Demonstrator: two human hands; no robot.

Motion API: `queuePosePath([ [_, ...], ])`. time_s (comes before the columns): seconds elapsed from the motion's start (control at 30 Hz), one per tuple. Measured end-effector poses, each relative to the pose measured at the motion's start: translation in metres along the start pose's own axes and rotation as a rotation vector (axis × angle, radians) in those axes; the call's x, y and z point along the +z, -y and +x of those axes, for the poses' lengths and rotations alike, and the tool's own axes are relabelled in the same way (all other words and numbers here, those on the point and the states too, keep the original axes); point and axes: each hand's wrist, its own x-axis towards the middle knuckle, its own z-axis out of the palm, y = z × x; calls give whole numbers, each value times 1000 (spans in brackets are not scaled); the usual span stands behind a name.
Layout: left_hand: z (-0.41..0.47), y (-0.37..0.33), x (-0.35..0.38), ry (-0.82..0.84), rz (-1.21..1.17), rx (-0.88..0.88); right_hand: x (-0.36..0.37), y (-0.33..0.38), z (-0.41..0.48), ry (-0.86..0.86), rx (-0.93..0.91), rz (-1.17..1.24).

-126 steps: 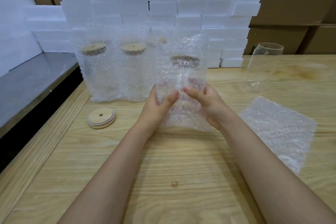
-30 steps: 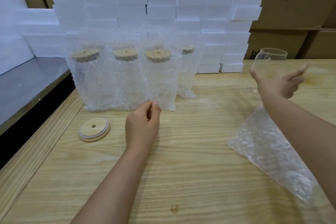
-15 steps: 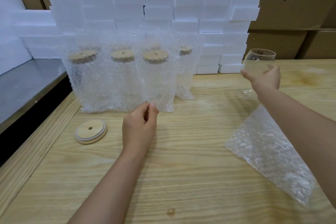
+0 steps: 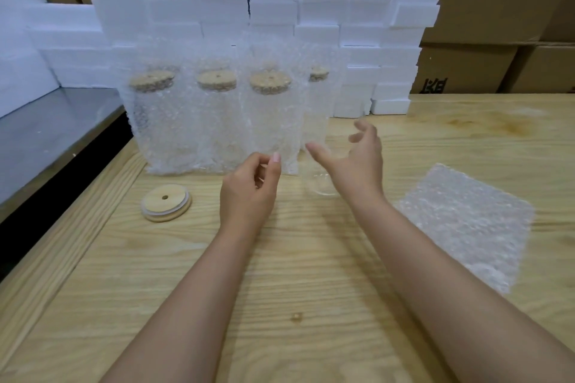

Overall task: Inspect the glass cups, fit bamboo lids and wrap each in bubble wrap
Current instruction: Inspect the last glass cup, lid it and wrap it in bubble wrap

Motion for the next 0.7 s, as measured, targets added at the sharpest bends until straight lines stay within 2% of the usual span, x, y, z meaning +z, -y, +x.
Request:
queuePosePath([
  [0.13,-1,-1,0,59,-76,34,13,6,-37,12,-95,-9],
  [0.33,-3,-6,-3,213,-122,109,16,0,-44,8,-182,46],
  [0.7,-8,-11,-4,196,-40,258,11,-9,-50,63,-395,110],
])
